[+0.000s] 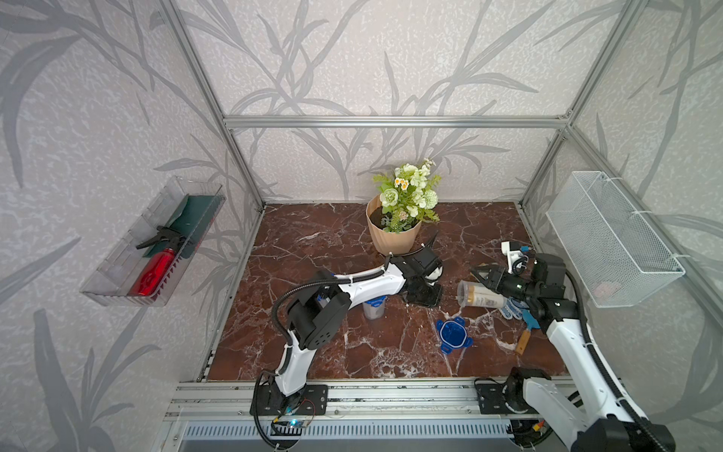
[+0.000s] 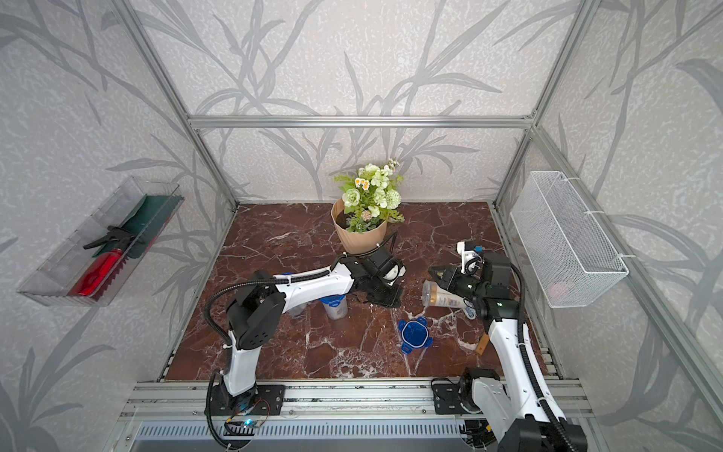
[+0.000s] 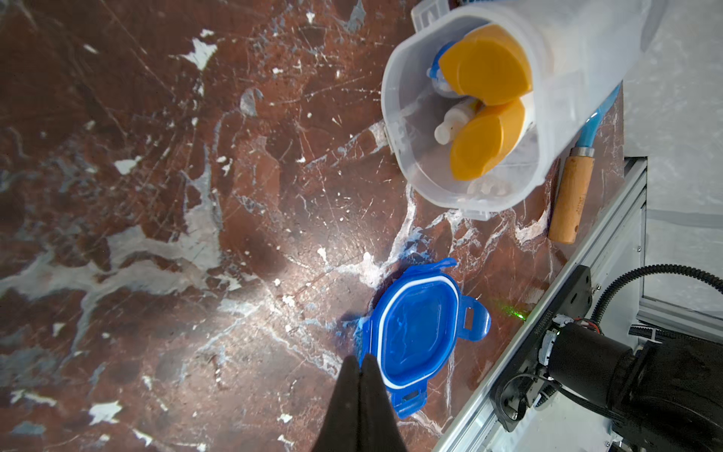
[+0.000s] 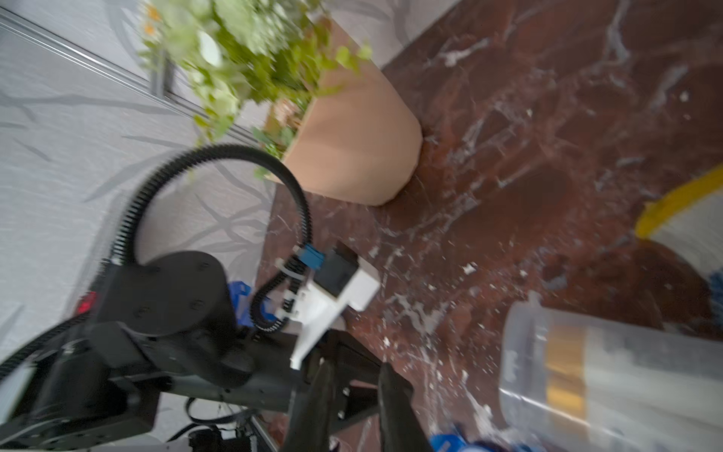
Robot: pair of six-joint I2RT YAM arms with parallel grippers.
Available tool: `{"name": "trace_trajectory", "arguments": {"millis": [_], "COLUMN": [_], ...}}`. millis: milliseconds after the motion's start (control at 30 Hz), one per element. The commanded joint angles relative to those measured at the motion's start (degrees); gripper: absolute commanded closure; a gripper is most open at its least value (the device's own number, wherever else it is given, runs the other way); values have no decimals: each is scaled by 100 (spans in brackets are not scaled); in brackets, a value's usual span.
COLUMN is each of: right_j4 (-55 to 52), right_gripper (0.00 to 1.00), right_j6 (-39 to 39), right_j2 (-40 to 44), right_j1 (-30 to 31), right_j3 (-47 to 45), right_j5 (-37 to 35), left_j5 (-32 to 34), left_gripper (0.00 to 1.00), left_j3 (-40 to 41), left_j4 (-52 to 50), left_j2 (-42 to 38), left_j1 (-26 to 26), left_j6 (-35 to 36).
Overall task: Take out toiletry kits
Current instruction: Pick up the container from the center of the board.
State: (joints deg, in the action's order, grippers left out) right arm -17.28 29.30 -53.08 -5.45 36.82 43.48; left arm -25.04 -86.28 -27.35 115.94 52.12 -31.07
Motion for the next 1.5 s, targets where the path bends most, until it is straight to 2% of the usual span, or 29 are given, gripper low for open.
{"name": "trace_trajectory", "arguments": {"millis": [0, 200, 367, 400, 433, 633, 700, 900, 1133, 1467], "right_j4": [-1044, -1295, -1302, -1324, -1338, -1202, -1156, -817, -539, -122], "right_gripper": [80, 82, 84, 84, 84, 85, 82, 81, 77, 77], "right_j6": [-660, -816, -811, -821, -828, -657, -615, -541, -518, -491], "right_j2": [107, 158, 140, 140, 140, 55, -14, -372, -722, -1147], "right_j1": [37, 36, 36, 36, 36, 27, 12, -327, -509, -532], "right_j3": [79, 116, -33, -52, -62, -78, -80, -125, -27, -176], "right_j5": [-599, -911, -1060, -1133, -1193, -1230, -1368, -1562, -1742, -1677], "left_j5": [-48, -129, -185, -219, -242, -146, -107, -74, 175, 25], "left_gripper": [80, 46, 25, 19, 1, 1, 1, 2, 10, 20], "left_j3": [10, -4, -29, -66, -103, -567, -693, -1105, -1682, -2392], "left_j4": [159, 273, 418, 458, 484, 509, 543, 664, 490, 485], "left_j2": [-318, -405, -448, -431, -406, -39, 68, 367, 925, 1589], "left_j1": [-5, 13, 66, 79, 94, 150, 152, 158, 176, 186], "left_j6": [-32, -31, -5, -6, -5, -107, -135, -234, -185, -278]}}
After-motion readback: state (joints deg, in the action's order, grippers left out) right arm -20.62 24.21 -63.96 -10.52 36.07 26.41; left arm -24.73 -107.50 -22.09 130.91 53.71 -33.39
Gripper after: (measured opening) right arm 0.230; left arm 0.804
